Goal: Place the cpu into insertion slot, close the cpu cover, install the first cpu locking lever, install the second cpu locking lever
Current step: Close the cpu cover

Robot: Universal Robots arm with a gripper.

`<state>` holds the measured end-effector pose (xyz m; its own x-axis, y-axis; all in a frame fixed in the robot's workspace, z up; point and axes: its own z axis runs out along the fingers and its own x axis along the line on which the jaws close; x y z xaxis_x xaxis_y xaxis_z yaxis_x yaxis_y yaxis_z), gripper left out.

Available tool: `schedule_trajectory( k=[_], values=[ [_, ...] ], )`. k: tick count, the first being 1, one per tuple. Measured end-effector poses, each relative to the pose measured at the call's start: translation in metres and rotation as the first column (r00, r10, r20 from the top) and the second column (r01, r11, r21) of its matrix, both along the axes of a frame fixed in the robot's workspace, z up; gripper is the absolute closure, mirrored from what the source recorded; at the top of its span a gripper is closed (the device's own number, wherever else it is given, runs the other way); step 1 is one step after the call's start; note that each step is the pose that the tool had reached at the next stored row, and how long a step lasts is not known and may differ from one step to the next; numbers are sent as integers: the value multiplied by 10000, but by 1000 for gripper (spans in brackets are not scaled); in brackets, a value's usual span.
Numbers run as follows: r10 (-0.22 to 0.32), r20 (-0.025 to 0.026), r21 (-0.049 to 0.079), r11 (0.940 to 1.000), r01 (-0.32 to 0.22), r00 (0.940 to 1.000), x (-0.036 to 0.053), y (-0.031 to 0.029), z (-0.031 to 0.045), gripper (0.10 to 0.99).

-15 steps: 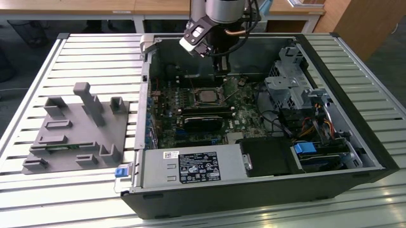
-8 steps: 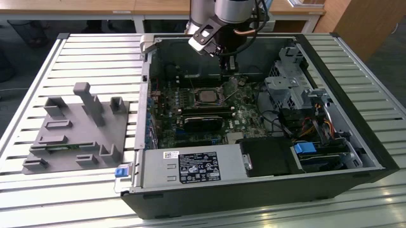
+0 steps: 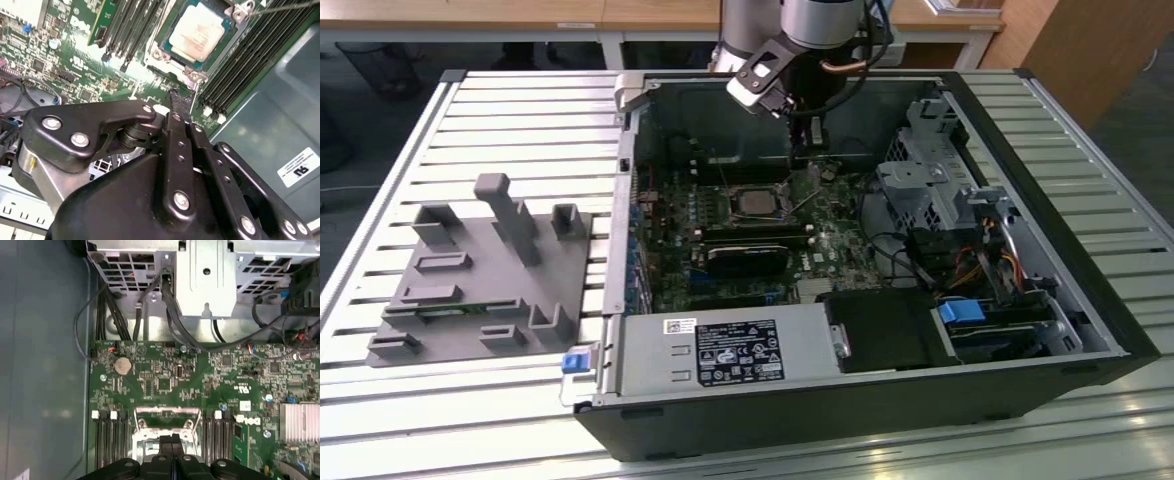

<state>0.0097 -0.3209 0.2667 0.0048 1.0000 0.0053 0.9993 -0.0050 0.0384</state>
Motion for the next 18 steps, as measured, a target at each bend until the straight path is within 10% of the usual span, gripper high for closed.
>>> schedule_trajectory(
  k=[18],
  values=[
    [0, 0, 2, 10000, 0, 10000, 223, 33, -53, 980]
  ],
)
